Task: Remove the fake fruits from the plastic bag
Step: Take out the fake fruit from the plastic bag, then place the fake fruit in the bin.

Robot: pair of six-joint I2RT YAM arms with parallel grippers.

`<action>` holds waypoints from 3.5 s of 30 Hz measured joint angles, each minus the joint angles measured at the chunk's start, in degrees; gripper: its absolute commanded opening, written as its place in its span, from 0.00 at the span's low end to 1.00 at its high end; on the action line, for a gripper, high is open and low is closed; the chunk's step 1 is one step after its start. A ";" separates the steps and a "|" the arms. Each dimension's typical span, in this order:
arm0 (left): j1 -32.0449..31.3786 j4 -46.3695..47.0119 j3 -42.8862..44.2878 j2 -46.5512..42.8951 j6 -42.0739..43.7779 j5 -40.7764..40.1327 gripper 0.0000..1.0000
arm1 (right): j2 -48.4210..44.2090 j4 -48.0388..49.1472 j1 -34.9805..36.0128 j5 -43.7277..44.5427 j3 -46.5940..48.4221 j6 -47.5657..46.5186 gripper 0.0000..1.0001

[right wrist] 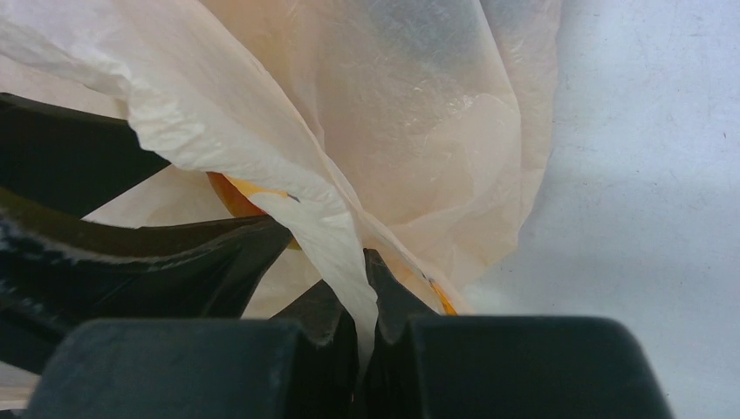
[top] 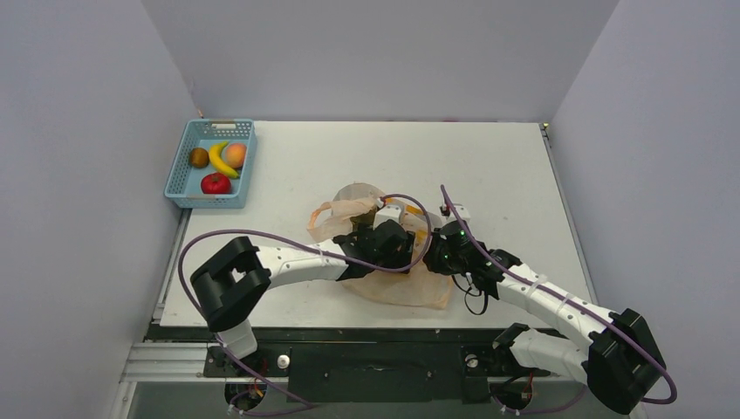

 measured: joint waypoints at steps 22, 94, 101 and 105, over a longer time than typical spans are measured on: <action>0.00 -2.01 3.34 6.49 -2.45 -4.74 0.50 | 0.00 -0.07 -0.02 0.57 0.00 0.22 0.00; 80.24 4.61 -7.74 -20.83 -11.26 24.79 0.08 | 2.67 0.83 -0.17 -0.13 1.92 -2.12 0.00; 80.28 7.82 3.54 -6.75 -5.88 22.29 0.08 | 3.26 0.17 -0.28 -0.15 3.28 -2.23 0.00; 80.28 7.65 10.27 -0.37 -0.98 21.86 0.08 | 4.24 -0.13 -0.44 -0.15 4.00 -2.10 0.00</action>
